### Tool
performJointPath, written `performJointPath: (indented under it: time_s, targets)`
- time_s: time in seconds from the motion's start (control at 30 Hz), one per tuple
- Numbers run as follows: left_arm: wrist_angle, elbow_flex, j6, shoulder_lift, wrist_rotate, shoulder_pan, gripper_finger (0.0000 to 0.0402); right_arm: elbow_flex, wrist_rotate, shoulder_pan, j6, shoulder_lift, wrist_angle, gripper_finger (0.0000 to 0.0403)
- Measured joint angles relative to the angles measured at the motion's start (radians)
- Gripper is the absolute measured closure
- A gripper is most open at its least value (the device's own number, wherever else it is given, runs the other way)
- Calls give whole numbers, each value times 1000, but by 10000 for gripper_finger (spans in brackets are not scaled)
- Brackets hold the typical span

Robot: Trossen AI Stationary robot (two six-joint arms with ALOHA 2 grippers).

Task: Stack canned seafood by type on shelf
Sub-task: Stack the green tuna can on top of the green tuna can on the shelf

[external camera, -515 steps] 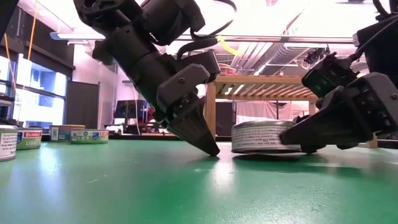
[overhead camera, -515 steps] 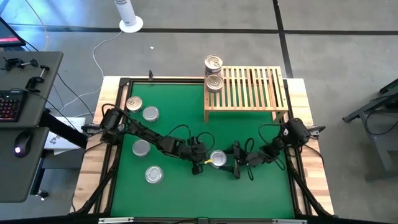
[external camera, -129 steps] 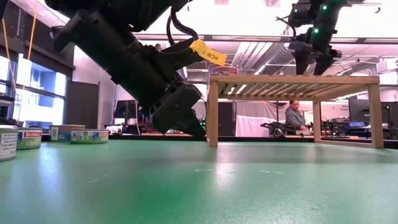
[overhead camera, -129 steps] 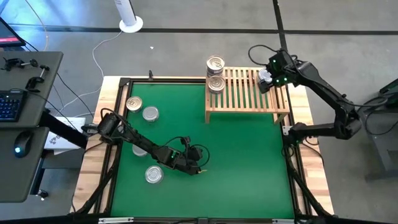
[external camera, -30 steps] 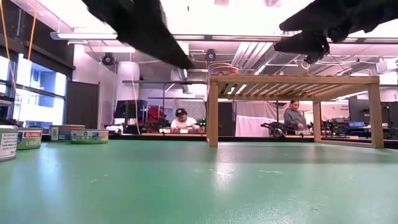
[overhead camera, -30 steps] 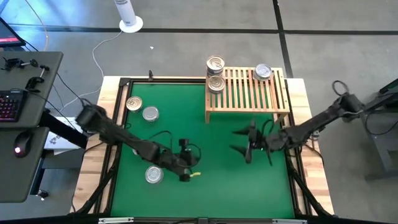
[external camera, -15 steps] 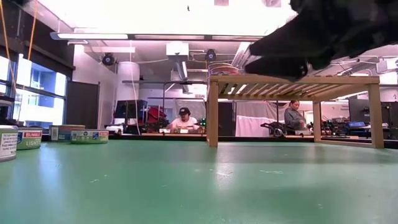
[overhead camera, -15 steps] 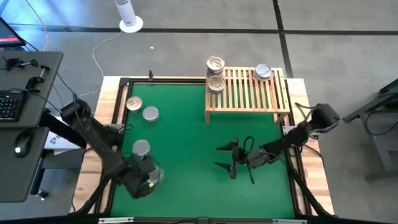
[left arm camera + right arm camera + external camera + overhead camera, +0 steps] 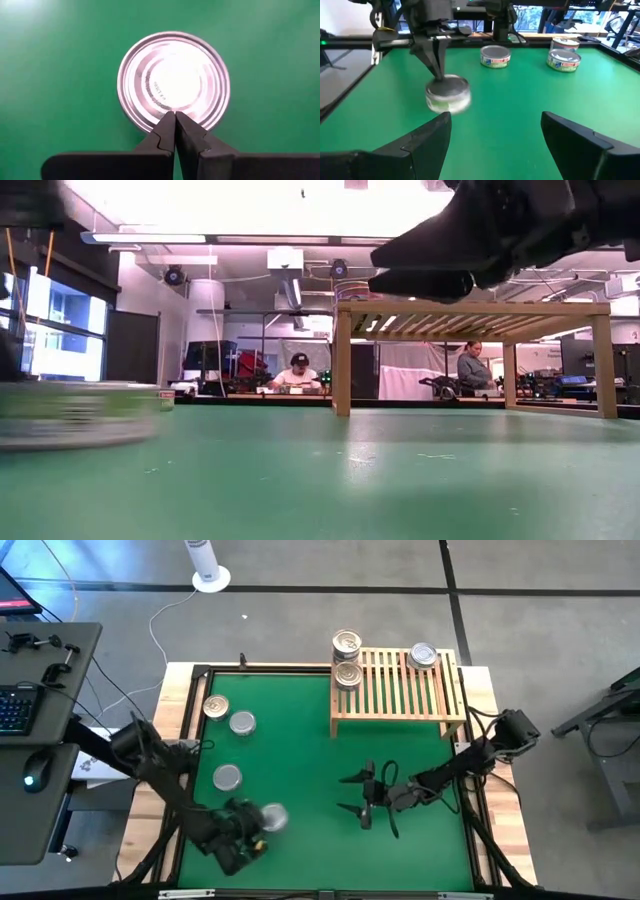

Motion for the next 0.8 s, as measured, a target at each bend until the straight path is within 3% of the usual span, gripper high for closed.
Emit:
performJointPath:
  time_s: [0.07,0.17,0.33,0.43,0.63,0.8]
  targets:
    - [135,-3,125,27,-87,52,402,0,-1,8,11,0,-19,101]
    - [391,-5,382,78,-128,148,401,0,-1,27,54,0,-77,101]
    - [886,-6,823,177,-98,304,401,0,-2,68,150,0,-197,101]
    - [1077,-6,989,207,-39,378,401,0,-18,96,221,0,-294,101]
    - [1097,-6,1094,157,39,436,401,-53,-102,124,354,0,-318,100]
    - [886,-5,1055,71,148,437,402,-113,-126,91,419,0,-309,99]
